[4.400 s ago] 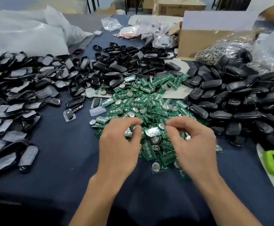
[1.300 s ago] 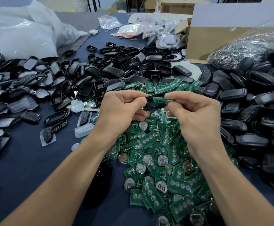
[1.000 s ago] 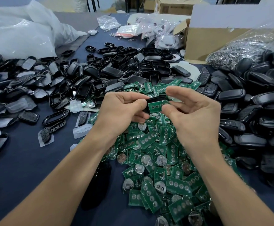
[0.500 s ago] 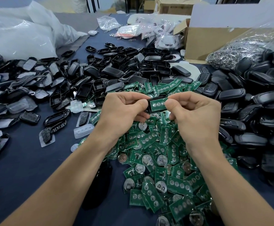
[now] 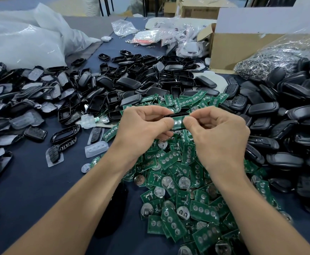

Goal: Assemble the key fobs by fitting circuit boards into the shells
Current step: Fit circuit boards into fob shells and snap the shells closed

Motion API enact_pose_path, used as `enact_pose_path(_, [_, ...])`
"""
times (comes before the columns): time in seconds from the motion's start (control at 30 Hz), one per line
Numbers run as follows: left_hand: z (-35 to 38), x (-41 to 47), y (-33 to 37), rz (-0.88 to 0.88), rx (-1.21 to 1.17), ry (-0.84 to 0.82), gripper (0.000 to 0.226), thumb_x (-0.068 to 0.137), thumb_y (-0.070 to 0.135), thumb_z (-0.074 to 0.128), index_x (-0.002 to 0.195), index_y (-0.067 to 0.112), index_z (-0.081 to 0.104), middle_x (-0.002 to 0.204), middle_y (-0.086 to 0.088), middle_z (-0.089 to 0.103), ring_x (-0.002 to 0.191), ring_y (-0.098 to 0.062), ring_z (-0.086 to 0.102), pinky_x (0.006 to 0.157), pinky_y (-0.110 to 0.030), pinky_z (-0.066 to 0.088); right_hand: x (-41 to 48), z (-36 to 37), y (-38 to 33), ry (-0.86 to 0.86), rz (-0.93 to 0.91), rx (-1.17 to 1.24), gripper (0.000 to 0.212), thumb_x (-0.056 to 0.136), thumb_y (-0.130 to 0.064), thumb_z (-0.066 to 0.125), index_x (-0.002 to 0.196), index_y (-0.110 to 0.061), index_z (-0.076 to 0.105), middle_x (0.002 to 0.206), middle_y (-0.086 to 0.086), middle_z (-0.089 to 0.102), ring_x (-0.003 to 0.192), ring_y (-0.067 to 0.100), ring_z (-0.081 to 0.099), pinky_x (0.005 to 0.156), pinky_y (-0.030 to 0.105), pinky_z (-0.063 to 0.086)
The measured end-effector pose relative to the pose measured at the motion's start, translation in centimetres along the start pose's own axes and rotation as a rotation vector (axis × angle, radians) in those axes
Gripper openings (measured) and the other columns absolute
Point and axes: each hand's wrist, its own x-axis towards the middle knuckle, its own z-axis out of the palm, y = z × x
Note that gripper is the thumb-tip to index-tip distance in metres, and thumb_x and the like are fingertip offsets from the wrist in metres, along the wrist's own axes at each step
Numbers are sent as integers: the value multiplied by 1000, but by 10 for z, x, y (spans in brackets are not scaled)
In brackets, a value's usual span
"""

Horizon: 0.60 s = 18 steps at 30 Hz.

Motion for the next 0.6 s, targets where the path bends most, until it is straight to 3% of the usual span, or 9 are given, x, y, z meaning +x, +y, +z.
enact_pose_path(0.6, [3, -4, 4, -28, -6, 15, 20, 80, -5, 85, 92, 11, 79, 75, -11, 78, 60, -27, 76, 59, -28, 62, -8, 0, -7, 38, -54, -49, 19, 82, -20, 87, 74, -31, 73, 84, -29, 68, 67, -3, 64, 61, 8, 49])
